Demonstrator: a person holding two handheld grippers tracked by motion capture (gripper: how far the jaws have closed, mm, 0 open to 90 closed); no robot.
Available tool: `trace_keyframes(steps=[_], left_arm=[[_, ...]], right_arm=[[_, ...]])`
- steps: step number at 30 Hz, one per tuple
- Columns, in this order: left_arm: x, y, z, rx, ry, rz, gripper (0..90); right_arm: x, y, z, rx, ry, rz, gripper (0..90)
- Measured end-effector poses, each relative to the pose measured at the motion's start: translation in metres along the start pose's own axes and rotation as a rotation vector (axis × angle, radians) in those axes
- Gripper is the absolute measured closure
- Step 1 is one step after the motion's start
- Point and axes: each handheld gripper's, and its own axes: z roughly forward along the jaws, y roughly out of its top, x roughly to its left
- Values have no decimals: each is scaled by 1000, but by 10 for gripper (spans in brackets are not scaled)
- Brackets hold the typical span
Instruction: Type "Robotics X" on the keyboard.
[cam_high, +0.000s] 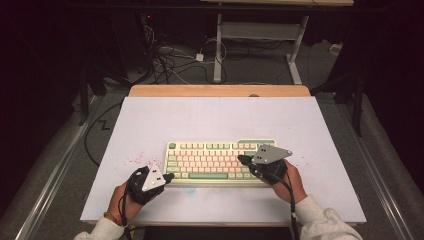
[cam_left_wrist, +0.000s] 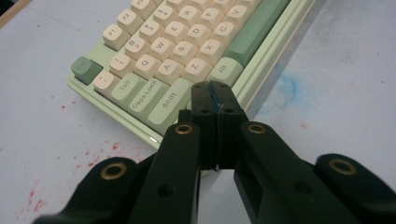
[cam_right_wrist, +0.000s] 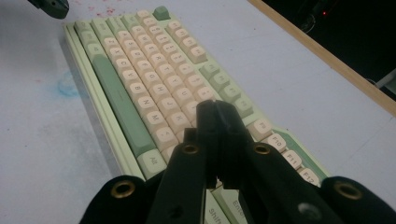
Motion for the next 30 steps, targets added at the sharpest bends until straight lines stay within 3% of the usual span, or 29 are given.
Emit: trace_keyframes(steps=[30], left_arm=[[1,6,-3,-18,-13,-8,872]], right_arm=[[-2,-36,-50,6,-62,24,896]])
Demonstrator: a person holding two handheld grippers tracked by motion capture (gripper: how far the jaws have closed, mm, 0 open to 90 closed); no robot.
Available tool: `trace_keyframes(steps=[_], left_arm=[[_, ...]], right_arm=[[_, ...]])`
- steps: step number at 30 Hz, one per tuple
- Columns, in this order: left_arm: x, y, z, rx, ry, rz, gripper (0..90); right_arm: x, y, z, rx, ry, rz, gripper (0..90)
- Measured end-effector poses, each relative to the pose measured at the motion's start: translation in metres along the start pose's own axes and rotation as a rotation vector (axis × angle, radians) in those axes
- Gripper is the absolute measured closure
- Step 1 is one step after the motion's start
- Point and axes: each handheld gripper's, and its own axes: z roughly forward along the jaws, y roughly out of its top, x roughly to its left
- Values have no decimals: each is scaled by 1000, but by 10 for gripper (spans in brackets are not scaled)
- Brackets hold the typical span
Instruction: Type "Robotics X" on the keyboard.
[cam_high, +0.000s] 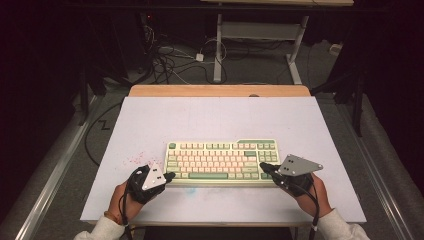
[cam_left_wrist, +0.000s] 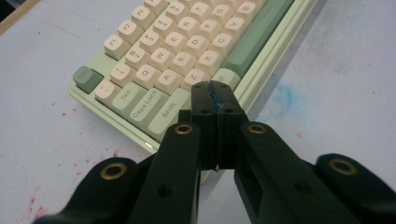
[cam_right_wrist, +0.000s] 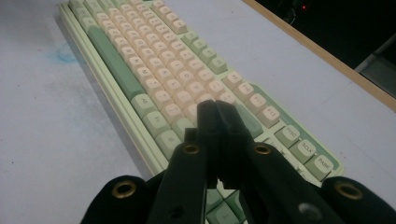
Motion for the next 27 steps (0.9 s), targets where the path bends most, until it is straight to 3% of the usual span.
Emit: trace_keyframes(steps=[12,20,27], left_arm=[[7,13,0,-29,-3,0,871],[7,28,10,-47,-32,6,871],[7,39,23,-29,-59,14,871]], right_arm=[[7,-7,-7,19,-5,-7,896],[7,-9,-11,17,-7,-5,896],[6,-7,-12,10,-14,-10,896]])
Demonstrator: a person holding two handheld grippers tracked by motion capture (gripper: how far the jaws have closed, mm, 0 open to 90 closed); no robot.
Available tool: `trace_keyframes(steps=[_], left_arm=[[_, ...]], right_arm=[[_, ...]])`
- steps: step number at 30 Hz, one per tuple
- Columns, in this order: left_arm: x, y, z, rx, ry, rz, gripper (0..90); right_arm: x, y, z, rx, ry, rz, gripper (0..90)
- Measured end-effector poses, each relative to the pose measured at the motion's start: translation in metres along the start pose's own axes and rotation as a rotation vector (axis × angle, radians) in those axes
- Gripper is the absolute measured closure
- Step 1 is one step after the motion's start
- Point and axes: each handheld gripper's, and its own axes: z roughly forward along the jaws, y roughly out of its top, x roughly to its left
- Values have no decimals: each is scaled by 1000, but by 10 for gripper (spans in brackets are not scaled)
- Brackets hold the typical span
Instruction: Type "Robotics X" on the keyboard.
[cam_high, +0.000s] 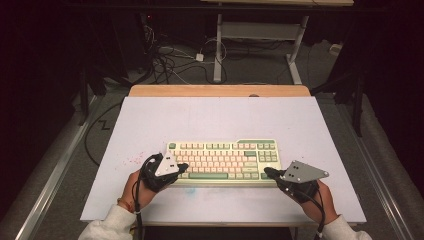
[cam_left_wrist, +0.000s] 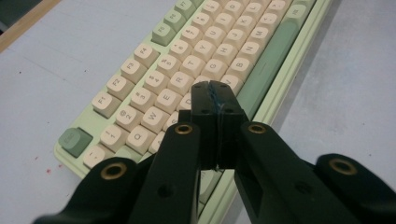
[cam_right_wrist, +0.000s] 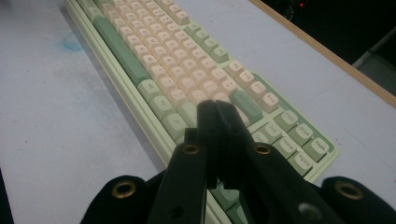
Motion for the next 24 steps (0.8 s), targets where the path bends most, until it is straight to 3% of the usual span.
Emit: trace_keyframes(steps=[11,24], left_arm=[[0,8,20,37,-24,11,871],[0,11,32,69,-33,16,871]], right_arm=[[-1,0,1,7,4,0,896],[-1,-1,3,14,15,-4,897]])
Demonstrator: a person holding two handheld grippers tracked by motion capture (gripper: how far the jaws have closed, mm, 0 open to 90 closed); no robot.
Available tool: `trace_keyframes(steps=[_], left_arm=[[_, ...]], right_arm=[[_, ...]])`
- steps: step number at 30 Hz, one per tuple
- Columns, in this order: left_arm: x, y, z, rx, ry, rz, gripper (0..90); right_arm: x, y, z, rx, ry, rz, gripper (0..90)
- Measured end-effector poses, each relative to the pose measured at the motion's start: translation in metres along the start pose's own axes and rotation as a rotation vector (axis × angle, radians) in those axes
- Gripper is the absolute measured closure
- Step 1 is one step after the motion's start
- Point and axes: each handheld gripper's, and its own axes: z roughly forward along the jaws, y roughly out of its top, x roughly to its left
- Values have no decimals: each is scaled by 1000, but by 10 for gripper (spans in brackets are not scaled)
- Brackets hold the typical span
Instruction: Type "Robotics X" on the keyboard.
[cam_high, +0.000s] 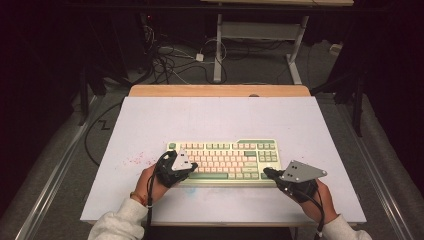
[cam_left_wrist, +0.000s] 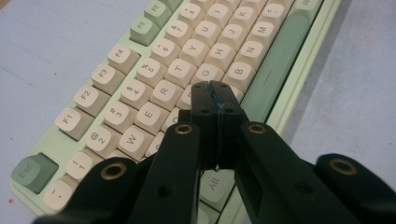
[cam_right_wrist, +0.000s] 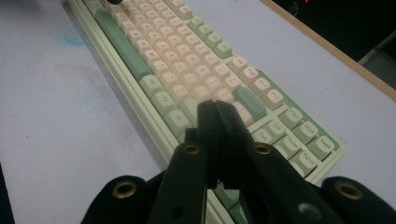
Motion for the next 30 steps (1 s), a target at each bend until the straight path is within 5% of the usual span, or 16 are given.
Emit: trace_keyframes(steps=[24,30], left_arm=[[-1,2,14,48,-16,4,871],[-1,2,9,27,4,7,871]], right_arm=[[0,0,0,4,2,-2,896],[0,0,-2,-4,-4,-4,896]])
